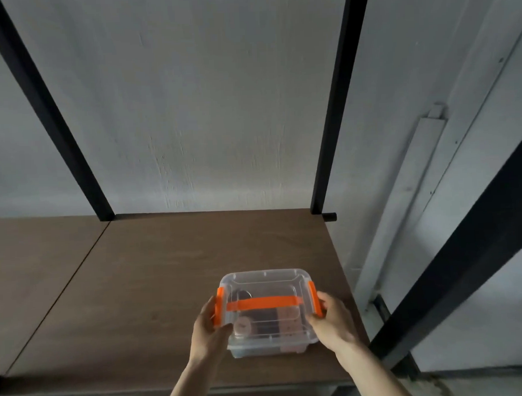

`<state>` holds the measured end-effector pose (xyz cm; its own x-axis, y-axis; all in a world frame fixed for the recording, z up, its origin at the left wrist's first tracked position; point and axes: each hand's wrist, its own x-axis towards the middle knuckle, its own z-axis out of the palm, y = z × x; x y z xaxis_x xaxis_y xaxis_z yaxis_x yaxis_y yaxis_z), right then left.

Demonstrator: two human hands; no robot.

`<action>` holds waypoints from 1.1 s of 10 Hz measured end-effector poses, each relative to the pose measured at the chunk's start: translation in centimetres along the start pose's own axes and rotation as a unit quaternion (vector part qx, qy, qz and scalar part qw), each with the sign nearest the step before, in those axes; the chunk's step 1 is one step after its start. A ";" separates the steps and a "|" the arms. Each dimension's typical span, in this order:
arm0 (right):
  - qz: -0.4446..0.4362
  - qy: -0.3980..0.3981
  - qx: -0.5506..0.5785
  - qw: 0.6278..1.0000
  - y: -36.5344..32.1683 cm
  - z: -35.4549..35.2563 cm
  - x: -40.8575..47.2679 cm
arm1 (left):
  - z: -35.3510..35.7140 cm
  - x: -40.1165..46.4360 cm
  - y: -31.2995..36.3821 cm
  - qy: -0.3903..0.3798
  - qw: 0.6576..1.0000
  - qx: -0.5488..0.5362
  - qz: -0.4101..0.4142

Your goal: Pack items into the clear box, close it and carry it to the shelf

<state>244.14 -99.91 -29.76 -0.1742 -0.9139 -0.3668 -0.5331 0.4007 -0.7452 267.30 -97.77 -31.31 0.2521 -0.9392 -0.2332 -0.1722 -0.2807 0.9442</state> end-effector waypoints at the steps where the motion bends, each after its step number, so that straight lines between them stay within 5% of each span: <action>1: 0.005 -0.004 -0.027 1.000 0.6 0.6 -0.1 | 0.0 0.1 -1.1 -0.007 1.000 0.016 0.004; 4: -0.012 -0.002 -0.096 0.995 1.7 1.8 -0.4 | 0.0 0.2 -3.4 0.037 0.992 0.120 -0.034; 7: -0.139 0.083 -0.293 0.942 4.8 2.0 -2.7 | -0.2 -2.1 -5.4 0.029 0.975 0.222 0.005; 11: -0.187 0.012 -0.317 0.930 4.5 -3.2 -9.2 | -3.0 -8.9 -2.6 -0.014 0.918 0.395 0.043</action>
